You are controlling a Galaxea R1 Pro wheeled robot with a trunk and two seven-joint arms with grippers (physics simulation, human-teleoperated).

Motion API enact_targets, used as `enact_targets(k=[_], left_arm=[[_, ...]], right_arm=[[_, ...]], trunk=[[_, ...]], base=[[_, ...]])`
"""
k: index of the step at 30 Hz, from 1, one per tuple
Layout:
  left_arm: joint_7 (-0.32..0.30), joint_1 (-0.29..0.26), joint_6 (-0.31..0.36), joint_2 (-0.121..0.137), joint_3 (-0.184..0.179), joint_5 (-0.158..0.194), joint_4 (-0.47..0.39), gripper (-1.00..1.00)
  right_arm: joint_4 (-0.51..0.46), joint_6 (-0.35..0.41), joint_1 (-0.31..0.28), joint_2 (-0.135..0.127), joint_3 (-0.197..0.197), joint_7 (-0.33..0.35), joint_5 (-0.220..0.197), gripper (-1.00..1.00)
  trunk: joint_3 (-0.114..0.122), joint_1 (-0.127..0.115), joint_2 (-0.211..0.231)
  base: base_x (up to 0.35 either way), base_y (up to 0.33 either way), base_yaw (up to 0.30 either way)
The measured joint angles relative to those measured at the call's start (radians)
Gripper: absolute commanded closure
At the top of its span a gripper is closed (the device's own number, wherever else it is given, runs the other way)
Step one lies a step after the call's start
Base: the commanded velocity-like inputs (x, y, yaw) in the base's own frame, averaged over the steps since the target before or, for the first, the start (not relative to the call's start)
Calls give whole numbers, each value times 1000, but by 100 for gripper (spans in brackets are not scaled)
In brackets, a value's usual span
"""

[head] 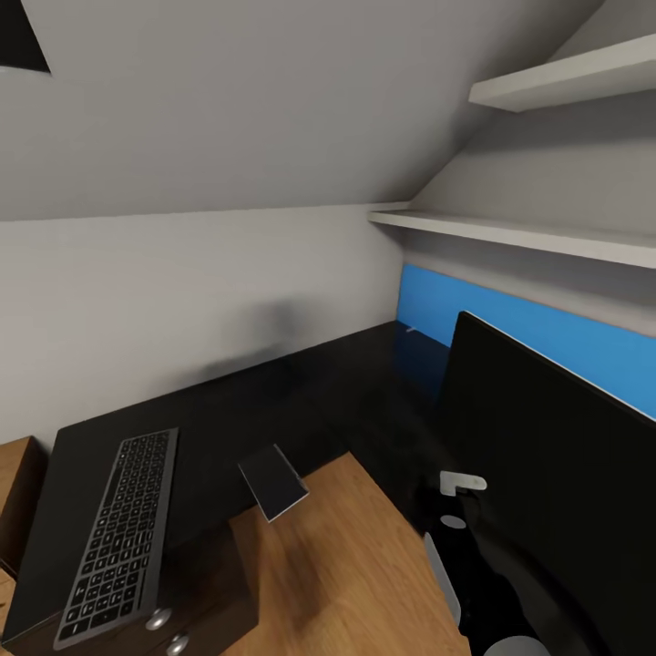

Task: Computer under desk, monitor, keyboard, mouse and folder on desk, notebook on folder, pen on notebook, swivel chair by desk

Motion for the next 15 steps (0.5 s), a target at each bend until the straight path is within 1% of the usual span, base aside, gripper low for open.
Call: enact_targets(k=[2,5,15], left_arm=[[0,0,0,0,0,0,0,-100],[0,0,-1,0,0,-1,0,-100],[1,0,-1,0,1,0,-1,-100]], right_arm=[[0,0,0,0,0,0,0,-100],[2,0,0,-1,-1,0,0,-100],[12,1,0,-2,-1,0,0,-100]], trunk=[[0,0,0],[0,0,0],[0,0,0]], base=[[179,0,0],[88,0,0],[22,0,0]])
